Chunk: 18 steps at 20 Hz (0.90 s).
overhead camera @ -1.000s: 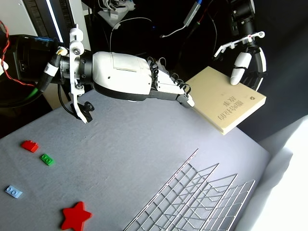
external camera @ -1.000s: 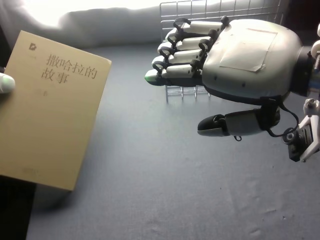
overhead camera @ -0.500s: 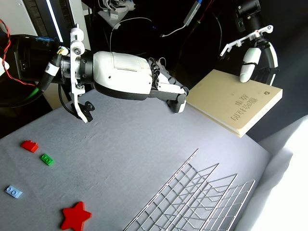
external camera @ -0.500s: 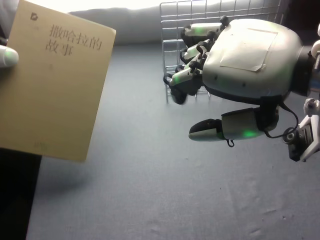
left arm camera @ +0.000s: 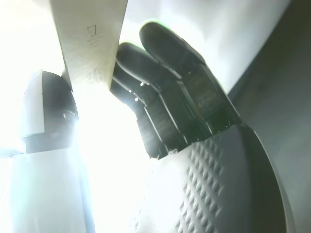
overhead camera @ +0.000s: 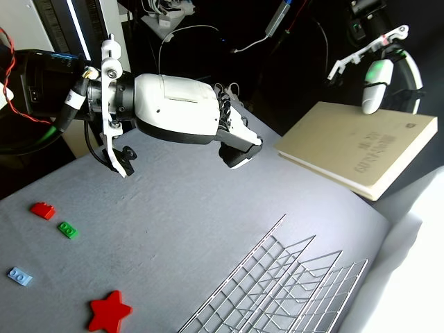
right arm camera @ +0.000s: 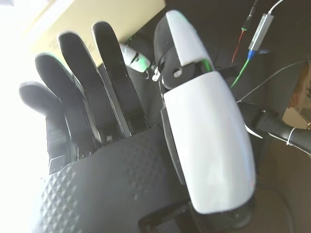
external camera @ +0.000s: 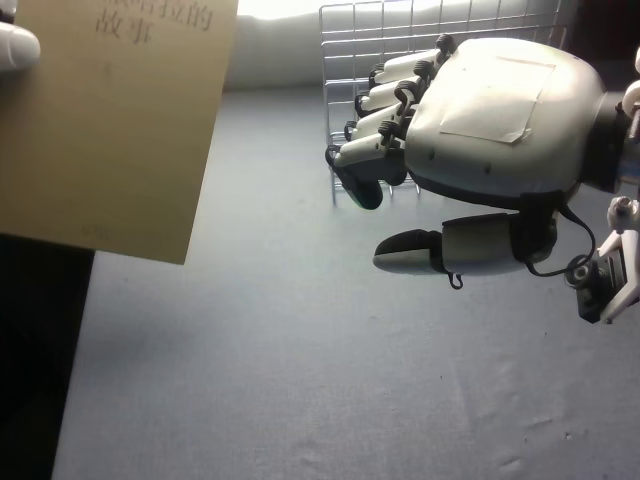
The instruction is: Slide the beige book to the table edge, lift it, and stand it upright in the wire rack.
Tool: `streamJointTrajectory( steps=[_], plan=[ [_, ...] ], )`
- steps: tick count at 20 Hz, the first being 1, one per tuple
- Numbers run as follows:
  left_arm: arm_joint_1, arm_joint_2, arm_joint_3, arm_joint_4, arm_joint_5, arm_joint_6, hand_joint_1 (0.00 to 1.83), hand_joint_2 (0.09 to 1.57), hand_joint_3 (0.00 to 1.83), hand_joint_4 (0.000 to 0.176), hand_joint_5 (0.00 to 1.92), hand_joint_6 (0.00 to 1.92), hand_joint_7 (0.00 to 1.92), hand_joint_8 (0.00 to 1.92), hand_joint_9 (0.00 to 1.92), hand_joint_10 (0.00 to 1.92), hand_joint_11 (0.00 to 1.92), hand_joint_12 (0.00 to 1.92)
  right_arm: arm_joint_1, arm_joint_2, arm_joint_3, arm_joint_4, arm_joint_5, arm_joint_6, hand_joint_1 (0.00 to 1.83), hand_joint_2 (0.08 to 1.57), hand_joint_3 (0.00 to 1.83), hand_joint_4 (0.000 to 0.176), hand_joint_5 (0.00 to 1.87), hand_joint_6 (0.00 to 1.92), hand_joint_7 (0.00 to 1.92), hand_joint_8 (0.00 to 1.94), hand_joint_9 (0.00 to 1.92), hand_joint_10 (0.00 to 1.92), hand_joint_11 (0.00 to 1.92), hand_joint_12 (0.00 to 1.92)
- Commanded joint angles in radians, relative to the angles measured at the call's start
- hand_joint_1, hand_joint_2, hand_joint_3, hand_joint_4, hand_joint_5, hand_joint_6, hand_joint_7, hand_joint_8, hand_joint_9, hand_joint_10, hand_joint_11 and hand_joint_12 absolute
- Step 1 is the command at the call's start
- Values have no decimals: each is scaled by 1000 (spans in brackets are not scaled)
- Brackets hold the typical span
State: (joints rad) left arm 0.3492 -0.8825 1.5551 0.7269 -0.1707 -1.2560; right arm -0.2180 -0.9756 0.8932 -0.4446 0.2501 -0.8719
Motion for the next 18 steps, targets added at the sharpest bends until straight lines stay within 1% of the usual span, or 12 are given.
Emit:
streamJointTrajectory(
  steps=[1,2,3,4,6,7,9,11,14,15,16,18],
  plan=[
    [-26,6,4,-32,-55,0,1378,1121,0,0,847,954,981,995,965,1251,838,1367,7,4,-2,13,114,-3,456,1218,0,0,541,1182,597,1269,450,1575,350,1921],
    [-36,5,-1,-32,-55,7,1389,1095,0,0,903,847,1040,932,1045,1167,856,1359,7,4,-2,13,114,-3,497,1209,0,0,545,1196,609,1268,475,1551,348,1921],
    [-45,5,-6,-32,-55,20,1393,1080,0,0,933,787,1068,893,1074,1131,875,1333,6,4,-2,13,114,-3,496,1211,0,0,548,1196,616,1265,483,1545,348,1921],
    [-53,5,-11,-32,-57,30,1381,1111,4,0,870,894,991,996,990,1224,852,1338,6,4,-2,13,114,-3,445,1230,4,0,511,1219,581,1266,446,1558,341,1921],
    [-58,4,-13,-32,-63,38,1378,1124,1,0,855,933,971,1027,949,1273,815,1383,6,4,-2,13,114,-3,405,1234,2,0,565,1082,626,1162,475,1504,327,1921],
    [-59,4,-13,-32,-66,40,1378,1125,1,0,847,938,970,1030,953,1271,824,1390,6,4,-2,13,114,-3,421,1227,0,0,581,1070,642,1157,480,1511,328,1921],
    [-60,3,-11,-32,-74,43,1375,1131,0,0,825,977,965,1030,943,1285,803,1395,6,4,-2,13,114,-3,380,1237,1,0,571,1123,653,1166,482,1534,356,1921],
    [-66,-1,-6,-32,-82,52,1379,1118,0,0,863,933,989,987,963,1252,819,1377,6,4,-2,13,114,-3,394,1236,0,0,534,1180,619,1227,462,1565,377,1921],
    [-86,-15,14,-35,-108,97,1375,1132,1,0,832,968,955,1055,935,1296,800,1418,6,4,-2,13,114,-3,400,1239,1,0,531,1150,607,1203,452,1525,320,1921],
    [-92,-20,20,-85,-118,155,1373,1138,1,0,823,982,946,1075,921,1312,795,1436,6,4,-2,13,114,-3,374,1243,3,0,533,1145,607,1197,456,1530,322,1921],
    [-99,-26,26,-173,-127,247,1373,1140,1,0,818,981,944,1079,918,1319,792,1440,6,4,-2,13,114,-3,370,1244,2,0,537,1119,619,1177,462,1536,314,1921],
    [-106,-35,37,-263,-141,333,1374,1136,0,0,817,1002,954,1056,932,1293,793,1440,6,4,-2,13,114,-3,382,1239,0,0,556,1138,610,1210,457,1559,299,1921]
  ],
)
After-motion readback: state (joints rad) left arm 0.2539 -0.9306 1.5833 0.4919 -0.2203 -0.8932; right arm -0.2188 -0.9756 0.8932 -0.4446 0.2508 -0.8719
